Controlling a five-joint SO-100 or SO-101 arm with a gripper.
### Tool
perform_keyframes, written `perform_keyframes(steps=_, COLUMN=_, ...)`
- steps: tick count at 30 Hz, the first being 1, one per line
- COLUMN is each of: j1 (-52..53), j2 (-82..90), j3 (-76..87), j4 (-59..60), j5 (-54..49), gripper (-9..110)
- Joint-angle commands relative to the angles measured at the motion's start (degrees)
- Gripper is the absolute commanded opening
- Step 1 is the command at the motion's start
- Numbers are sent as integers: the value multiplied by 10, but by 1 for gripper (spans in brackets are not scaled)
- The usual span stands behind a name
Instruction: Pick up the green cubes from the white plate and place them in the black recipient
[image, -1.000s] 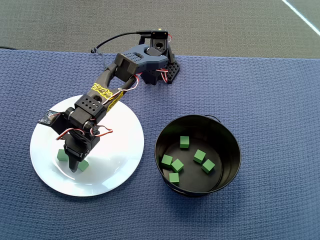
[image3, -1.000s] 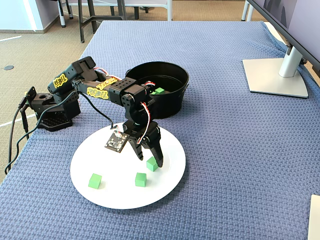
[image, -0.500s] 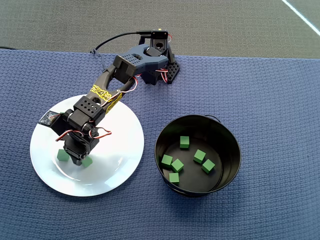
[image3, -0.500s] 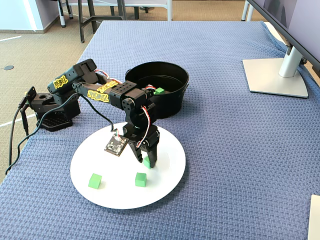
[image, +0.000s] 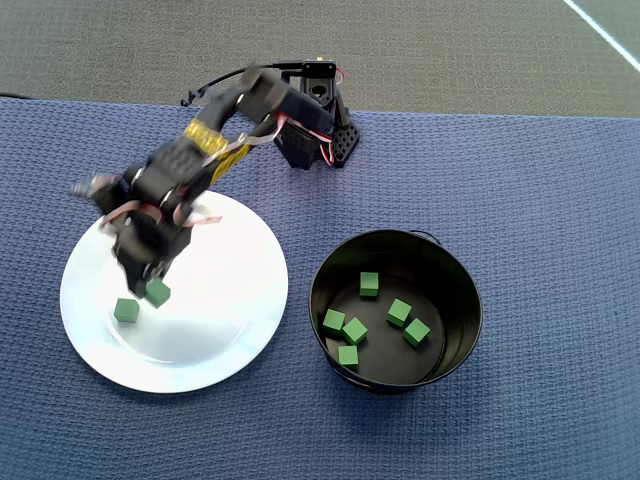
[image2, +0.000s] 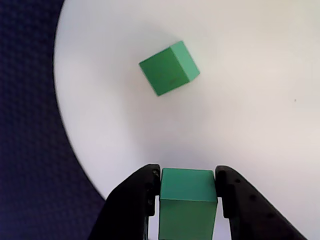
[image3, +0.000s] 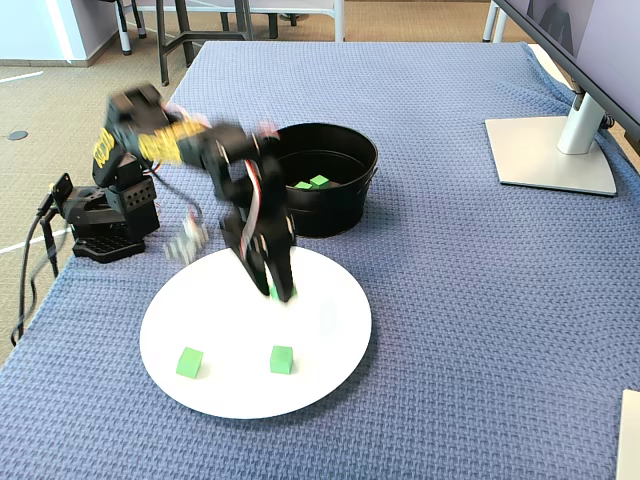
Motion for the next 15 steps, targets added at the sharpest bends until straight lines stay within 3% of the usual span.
perform_keyframes(steps=1, j1=-20, j2=216, j3=85, j4=15, j5=7, gripper=0)
perform_keyframes(steps=8, j1=-218, j2=397, j3=185, j4=99, j5=48, gripper=0)
perform_keyframes(steps=15, j1=-501, j2=374, j3=221, j4=78, j5=118, gripper=0)
